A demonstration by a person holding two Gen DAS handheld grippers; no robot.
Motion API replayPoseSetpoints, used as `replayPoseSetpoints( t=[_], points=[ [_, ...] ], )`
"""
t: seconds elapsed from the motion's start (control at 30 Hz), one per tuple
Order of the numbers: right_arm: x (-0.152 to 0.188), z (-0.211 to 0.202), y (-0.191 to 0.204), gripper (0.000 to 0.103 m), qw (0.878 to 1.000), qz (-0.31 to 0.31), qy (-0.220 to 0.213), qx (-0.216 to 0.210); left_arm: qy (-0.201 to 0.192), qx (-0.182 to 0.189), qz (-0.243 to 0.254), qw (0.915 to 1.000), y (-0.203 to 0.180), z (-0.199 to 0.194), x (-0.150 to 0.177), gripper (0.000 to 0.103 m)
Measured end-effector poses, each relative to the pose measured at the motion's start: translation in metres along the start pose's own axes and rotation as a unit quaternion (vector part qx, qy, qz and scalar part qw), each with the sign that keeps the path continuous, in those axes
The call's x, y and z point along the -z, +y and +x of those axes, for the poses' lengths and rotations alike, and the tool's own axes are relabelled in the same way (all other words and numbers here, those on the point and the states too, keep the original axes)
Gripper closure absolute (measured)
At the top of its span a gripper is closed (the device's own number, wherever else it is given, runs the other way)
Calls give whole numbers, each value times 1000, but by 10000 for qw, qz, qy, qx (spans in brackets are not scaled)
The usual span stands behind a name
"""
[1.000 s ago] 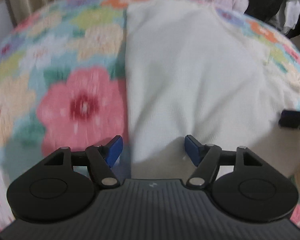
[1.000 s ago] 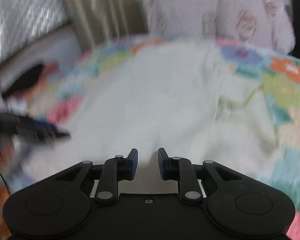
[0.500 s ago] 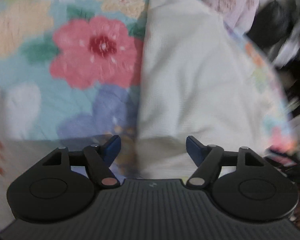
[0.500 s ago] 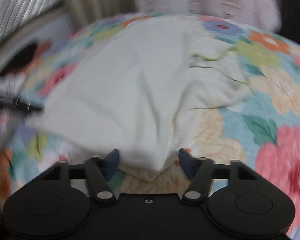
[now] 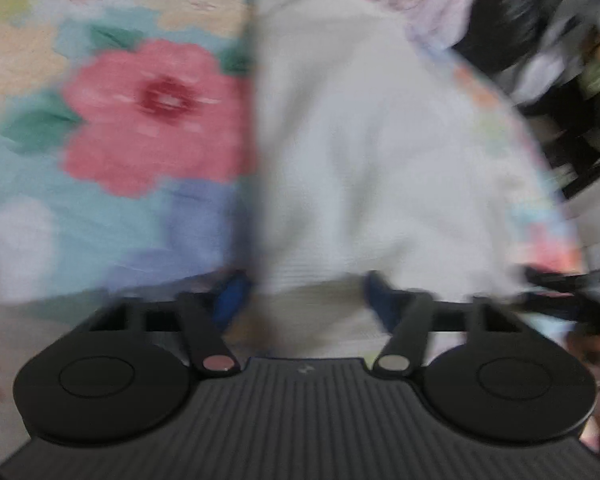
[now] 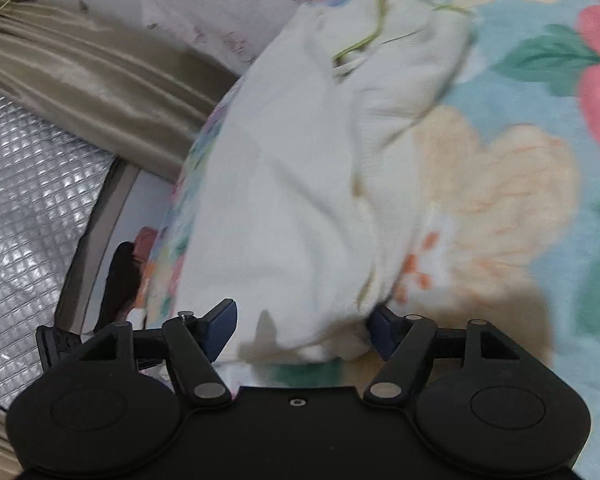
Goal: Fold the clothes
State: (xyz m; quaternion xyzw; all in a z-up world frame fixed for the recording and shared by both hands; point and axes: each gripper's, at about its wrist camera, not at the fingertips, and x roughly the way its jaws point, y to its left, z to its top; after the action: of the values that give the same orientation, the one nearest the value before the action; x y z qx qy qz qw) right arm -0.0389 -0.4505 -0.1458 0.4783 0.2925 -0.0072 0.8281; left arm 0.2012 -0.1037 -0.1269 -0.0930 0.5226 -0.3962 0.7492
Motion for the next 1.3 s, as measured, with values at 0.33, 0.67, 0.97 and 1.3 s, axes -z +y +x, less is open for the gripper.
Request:
replayPoseSetpoints(
  t=[0.33,0.67,0.97,1.3],
  points=[
    [9,-5,22,73,9958,-274,-449,756,-186,110,-772,9968,9,16,4,61],
    [11,-4,-8,87,9954,623,-606,400,-439,-594,-43,9973,-29,17,15,94],
    [25,-40,42,91,9940,-466,-919,381,-935,-62,-123,9955,-37,-21,26,98],
    [25,-79,68,91,9958,-477,-776,-133,-1158,375,-89,9925,-53,-55,53,98]
  ],
)
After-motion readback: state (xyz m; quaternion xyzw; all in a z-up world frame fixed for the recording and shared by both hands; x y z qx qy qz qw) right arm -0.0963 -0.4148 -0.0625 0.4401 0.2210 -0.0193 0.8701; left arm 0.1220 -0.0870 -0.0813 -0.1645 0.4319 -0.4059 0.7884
